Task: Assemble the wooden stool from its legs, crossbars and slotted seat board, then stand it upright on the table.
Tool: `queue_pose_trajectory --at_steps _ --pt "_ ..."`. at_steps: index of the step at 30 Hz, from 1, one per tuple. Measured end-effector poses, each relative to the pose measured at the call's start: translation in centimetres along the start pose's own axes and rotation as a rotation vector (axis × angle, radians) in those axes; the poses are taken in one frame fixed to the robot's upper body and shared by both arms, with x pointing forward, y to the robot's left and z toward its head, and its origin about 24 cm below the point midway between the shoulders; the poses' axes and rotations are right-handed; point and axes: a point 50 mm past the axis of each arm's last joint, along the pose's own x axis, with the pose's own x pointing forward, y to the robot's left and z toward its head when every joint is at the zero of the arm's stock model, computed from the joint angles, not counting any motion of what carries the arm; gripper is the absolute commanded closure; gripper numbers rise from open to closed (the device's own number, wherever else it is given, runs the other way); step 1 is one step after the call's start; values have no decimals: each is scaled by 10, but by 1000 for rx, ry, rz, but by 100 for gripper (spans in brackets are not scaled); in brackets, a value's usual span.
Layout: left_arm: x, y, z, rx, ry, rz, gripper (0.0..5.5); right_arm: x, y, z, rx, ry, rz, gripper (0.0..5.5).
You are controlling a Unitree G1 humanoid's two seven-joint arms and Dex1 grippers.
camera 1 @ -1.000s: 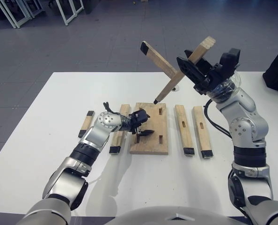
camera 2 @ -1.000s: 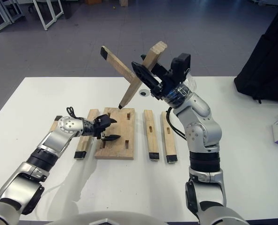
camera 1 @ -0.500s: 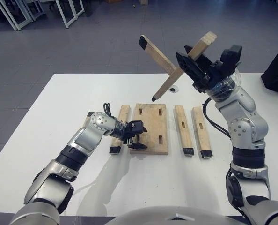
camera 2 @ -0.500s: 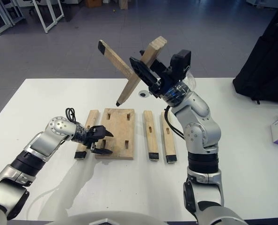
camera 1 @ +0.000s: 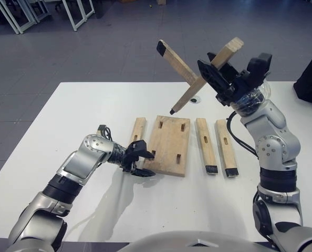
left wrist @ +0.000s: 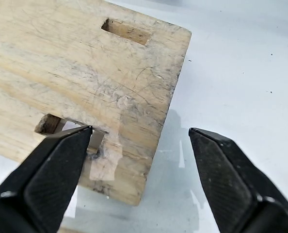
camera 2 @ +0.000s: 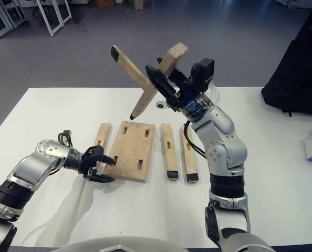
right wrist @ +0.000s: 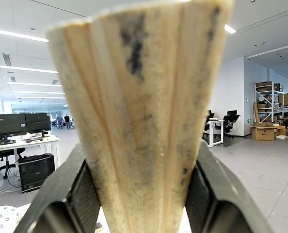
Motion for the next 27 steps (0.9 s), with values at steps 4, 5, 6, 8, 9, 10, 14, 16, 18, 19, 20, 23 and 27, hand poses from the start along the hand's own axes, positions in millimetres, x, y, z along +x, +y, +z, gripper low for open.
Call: queue_pose_trajectory --at_steps 4,5,6,8,9,10,14,16,18,19,20,23,27 --pt "-2 0 1 36 42 -7 181 1 3 -1 3 1 7 348" --pt "-2 -1 1 44 55 -18 181 1 3 -1 3 1 7 348" --pt "-2 -2 1 49 67 -35 181 1 3 -1 3 1 8 348" --pt "-4 -5 0 59 87 -60 181 1 3 -1 3 2 8 348" --pt "-4 -7 -1 61 96 -73 181 1 3 -1 3 2 8 348" --pt "-5 -10 -1 59 101 -84 181 1 3 -1 4 3 9 348" --pt "-2 -24 -3 16 71 -149 181 1 2 -2 10 15 8 348" --pt "2 -34 -2 -15 33 -195 181 0 2 -2 7 16 6 348" --pt "5 -41 -2 -42 10 -229 181 0 2 -2 6 17 6 348" --pt "7 -48 -2 -51 -8 -257 181 0 1 -2 4 19 7 348" --pt "8 -50 -1 -52 -10 -266 181 -1 1 -2 2 22 10 348" --pt "9 -53 -4 -51 -6 -270 181 -9 -11 -9 -61 110 38 348" --pt "9 -53 -5 -44 -3 -270 181 -25 -27 -27 -105 270 119 348"
